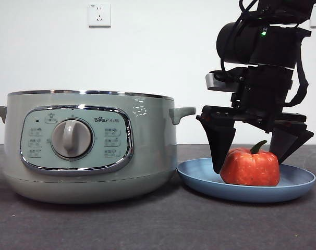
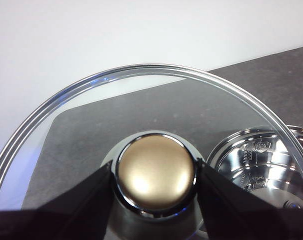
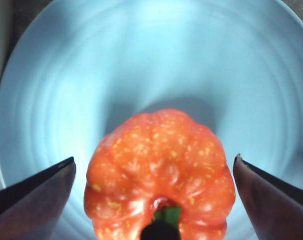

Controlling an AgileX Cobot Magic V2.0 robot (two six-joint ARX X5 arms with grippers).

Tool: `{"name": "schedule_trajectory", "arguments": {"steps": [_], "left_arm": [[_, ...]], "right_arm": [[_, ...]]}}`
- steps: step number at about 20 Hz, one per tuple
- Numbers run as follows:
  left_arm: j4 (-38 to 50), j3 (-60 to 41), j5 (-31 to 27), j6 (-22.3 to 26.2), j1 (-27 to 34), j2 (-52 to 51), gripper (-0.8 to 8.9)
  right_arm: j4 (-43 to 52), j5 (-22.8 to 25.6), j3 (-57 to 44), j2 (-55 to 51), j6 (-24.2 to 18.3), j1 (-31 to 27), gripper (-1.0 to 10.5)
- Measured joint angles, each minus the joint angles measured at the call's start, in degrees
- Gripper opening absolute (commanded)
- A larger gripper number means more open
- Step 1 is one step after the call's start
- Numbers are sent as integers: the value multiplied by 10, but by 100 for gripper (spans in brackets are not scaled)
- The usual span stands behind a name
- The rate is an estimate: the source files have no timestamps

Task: Take the pumpkin out from the steamer,put the pumpkin in the blue plate,close the lid

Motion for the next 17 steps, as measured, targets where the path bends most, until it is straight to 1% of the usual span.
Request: {"name": "schedule_trajectory", "arguments": {"steps": [3,5,12,17], "left_arm": [[0,0,13,0,0,0,-8],[0,0,30,0,0,0,-8],[0,0,33,0,0,0,-8],[17,0,109,-10,0,35,-8]], "right_arm": [[0,0,0,0,0,0,547],[-1,0,0,-5,0,0,620],[-15,0,0,-127,2,0,626],[-13,0,0,-264,3,0,626]]}}
